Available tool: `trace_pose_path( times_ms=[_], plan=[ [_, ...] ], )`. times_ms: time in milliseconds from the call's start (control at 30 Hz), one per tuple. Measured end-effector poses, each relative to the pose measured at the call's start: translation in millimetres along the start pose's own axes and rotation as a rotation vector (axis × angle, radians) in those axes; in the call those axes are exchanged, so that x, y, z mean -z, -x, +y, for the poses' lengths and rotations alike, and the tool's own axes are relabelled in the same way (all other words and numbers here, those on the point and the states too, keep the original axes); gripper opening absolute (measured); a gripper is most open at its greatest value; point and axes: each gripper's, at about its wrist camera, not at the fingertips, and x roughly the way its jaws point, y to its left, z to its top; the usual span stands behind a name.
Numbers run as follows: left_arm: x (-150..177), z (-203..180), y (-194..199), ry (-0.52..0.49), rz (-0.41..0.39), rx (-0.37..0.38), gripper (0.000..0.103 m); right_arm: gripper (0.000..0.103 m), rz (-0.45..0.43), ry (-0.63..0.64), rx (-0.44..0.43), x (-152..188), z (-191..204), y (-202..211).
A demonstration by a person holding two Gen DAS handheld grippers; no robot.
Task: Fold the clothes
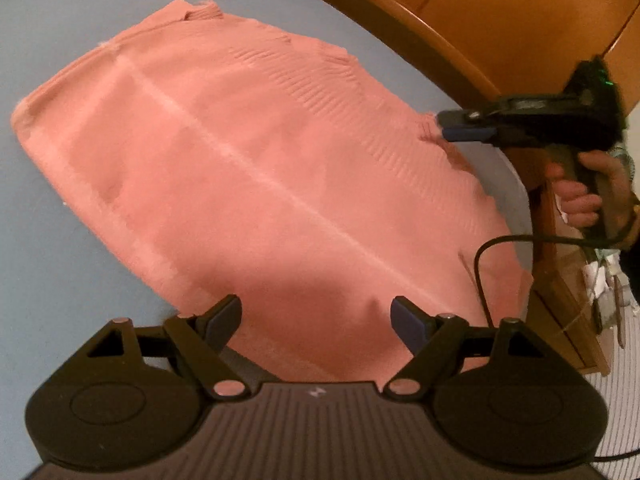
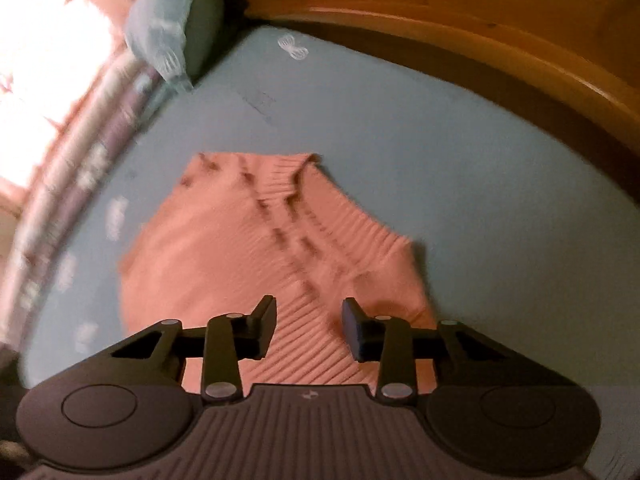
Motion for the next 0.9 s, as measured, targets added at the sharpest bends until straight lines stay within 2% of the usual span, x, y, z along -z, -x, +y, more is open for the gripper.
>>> trace_pose_path(
  times_ms=[33, 67, 100, 133, 200, 233, 367, 433, 533, 633, 767, 833, 900],
  plan=[
    [0.1, -0.8, 1.3, -0.006, -0.003, -0.003, 0.082, 0.036, 0.008, 0.009, 0.022, -1.8, -6.8, -6.0],
    [2.0, -2.6, 2.9, -0.014, -0.005, -0.006, 0.082, 0.012, 0.015, 0.017, 0.045, -3.5, -13.6, -12.1],
    [2.0, -3.0, 3.7, -0.024, -0.008, -0.016, 0.082, 0.002, 0.021, 0.017, 0.061, -5.2, -20.8, -17.0],
    [1.4, -3.2, 4.7, -0.034, -0.010, -0.022, 0.082, 0.002, 0.018, -0.026, 0.049, -6.5, -29.8, -15.2],
    [3.0, -9.5, 6.7, -0.064, -0.023, -0.028, 0.082, 0.016, -0.005, -0.117, 0.051, -6.4, -38.3, -3.6],
    [3.7, -14.7, 7.4, -0.087, -0.032, -0.031, 0.082, 0.022, -0.002, -0.118, 0.056, -1.3, -36.2, 0.8],
    [12.6, -39.7, 16.0, -0.199, -0.040, 0.022, 0.082, 0.027, 0.013, -0.124, 0.076, 18.8, -27.7, 18.6],
    [20.4, -53.4, 7.4, -0.246, -0.012, 0.073, 0.082, 0.031, 0.020, -0.127, 0.086, 28.9, -23.5, 27.5],
    [35.3, -65.3, -8.4, -0.296, 0.051, 0.091, 0.082, 0.032, 0.031, -0.132, 0.101, 44.1, -17.1, 40.8],
    [58.0, -62.1, -16.1, -0.262, 0.123, 0.102, 0.082, 0.032, 0.042, -0.136, 0.116, 59.2, -10.8, 54.2],
    [77.2, -66.0, 8.2, -0.243, 0.101, 0.142, 0.082, 0.036, 0.055, -0.139, 0.132, 79.1, -0.9, 72.0],
    [82.7, -70.0, 18.8, -0.233, 0.073, 0.160, 0.082, 0.043, 0.043, -0.112, 0.096, 86.1, 19.7, 81.3],
    [87.1, -73.5, 20.8, -0.228, 0.055, 0.185, 0.082, 0.044, 0.044, -0.080, 0.066, 94.3, 38.9, 85.5]
  ],
)
